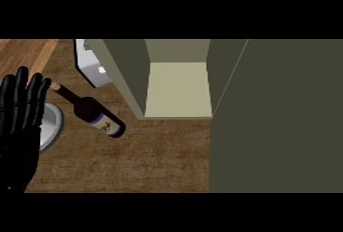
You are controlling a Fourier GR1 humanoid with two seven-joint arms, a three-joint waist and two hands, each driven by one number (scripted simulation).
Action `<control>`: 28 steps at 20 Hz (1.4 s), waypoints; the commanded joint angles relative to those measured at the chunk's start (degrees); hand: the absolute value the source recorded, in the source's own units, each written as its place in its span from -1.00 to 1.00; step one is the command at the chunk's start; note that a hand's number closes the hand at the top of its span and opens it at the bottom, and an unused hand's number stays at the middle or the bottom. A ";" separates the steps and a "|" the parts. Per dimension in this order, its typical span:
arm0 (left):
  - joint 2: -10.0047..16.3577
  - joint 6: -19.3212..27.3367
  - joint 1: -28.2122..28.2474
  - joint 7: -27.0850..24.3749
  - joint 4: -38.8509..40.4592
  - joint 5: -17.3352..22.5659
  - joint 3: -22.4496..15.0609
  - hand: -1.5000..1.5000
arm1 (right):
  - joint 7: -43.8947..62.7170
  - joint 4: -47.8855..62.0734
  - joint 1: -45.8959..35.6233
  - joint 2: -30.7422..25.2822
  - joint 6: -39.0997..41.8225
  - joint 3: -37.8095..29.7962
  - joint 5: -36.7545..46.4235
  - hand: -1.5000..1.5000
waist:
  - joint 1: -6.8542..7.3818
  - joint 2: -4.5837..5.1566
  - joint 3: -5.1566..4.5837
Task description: Pick up the wine, place it into the cabinet and close the cabinet
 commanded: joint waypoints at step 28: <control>16.47 -0.17 -23.92 43.14 -1.55 64.23 11.30 -1.00 | 21.75 -32.53 18.57 -4.68 6.20 10.17 -13.91 -1.00 | -0.06 0.39 -0.87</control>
